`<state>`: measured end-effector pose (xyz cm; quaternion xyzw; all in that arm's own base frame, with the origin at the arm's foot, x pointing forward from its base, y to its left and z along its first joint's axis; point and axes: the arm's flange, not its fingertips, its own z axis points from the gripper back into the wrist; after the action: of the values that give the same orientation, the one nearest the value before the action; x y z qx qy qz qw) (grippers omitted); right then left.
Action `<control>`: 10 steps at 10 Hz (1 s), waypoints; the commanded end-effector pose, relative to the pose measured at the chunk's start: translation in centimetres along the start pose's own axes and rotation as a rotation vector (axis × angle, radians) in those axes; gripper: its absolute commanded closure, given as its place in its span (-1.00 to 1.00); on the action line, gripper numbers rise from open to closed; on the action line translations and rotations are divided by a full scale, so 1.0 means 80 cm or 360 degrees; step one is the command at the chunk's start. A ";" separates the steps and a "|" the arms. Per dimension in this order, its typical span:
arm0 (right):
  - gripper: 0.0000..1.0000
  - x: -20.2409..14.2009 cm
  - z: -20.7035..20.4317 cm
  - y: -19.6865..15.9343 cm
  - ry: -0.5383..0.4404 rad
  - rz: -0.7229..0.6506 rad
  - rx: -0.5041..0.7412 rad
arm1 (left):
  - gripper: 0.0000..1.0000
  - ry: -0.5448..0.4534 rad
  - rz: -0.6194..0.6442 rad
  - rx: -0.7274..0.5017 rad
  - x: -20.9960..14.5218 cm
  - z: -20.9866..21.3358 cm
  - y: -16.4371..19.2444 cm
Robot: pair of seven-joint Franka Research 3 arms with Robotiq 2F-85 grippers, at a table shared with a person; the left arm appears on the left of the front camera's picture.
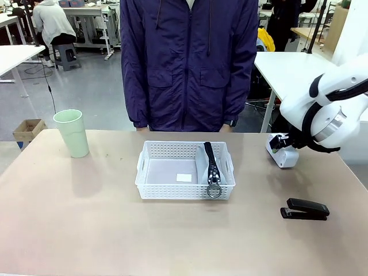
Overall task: Efficiently arrange items inside the basket to fit them all.
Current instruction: Pick up the Digital clock and place it inside the Organizing basket.
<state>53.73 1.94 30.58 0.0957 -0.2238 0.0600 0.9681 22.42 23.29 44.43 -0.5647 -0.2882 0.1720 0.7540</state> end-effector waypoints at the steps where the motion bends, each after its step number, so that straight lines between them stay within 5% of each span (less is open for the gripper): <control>1: 1.00 0.006 0.002 -0.004 0.0009 -0.0043 0.0007 | -1.00 -0.0017 -0.0034 -0.0039 0.002 0.000 -0.002; 3: 1.00 0.009 0.035 -0.012 -0.0014 -0.0101 -0.0007 | -1.00 -0.0017 -0.0034 -0.0039 0.002 0.000 -0.002; 5: 1.00 -0.021 0.131 -0.001 -0.0031 -0.0207 -0.0115 | -1.00 -0.0017 -0.0034 -0.0039 0.002 0.000 -0.002; 7: 1.00 -0.055 0.238 0.016 -0.0016 0.0002 -0.0008 | -1.00 -0.0017 -0.0034 -0.0039 0.002 0.000 -0.002; 10: 1.00 -0.120 0.337 0.066 0.0222 0.0257 0.0255 | -1.00 -0.0017 -0.0034 -0.0039 0.002 0.000 -0.002</control>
<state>36.05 -0.39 49.07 0.1237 -0.1898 0.1291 0.9654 22.40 23.32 44.48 -0.5648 -0.2889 0.1721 0.7536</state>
